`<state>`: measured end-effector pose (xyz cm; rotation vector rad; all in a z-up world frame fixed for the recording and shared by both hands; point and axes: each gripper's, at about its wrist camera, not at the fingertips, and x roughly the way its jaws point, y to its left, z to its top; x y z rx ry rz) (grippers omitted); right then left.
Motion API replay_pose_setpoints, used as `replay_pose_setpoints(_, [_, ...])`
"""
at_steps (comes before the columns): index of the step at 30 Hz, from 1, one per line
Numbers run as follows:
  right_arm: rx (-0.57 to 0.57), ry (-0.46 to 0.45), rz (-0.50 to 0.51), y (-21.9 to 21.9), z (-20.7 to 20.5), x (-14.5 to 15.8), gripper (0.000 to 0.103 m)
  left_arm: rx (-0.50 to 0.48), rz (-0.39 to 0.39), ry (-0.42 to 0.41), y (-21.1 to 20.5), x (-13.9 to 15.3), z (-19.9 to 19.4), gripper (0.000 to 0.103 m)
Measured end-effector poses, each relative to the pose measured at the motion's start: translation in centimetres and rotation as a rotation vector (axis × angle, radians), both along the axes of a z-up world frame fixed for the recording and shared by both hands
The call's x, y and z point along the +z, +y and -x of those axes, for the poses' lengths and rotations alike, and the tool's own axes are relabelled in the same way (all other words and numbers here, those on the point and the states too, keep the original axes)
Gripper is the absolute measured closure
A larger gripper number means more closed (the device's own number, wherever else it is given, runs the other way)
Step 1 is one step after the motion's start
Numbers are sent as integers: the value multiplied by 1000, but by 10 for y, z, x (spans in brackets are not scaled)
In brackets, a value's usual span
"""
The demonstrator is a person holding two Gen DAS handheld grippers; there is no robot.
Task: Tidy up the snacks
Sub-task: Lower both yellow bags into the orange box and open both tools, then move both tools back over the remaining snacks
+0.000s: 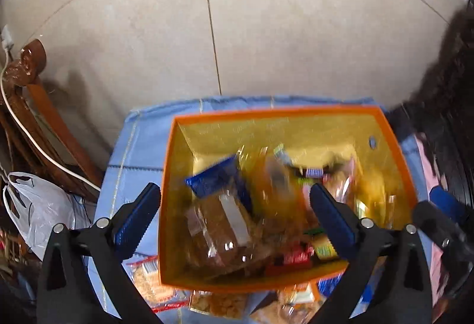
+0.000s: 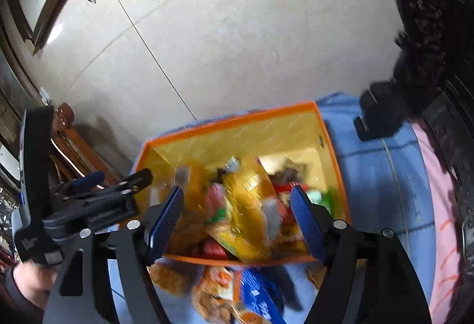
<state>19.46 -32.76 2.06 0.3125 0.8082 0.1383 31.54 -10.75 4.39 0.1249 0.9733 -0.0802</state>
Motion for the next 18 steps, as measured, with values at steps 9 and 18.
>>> replay_pose_setpoints(9, [-23,136,-5,-22,70,-40,16,52,-6,85,52,-26,59,4])
replay_pose_setpoints(18, [1,298,-1,-14,132,-84,14,133,34,238,103,-73,132,4])
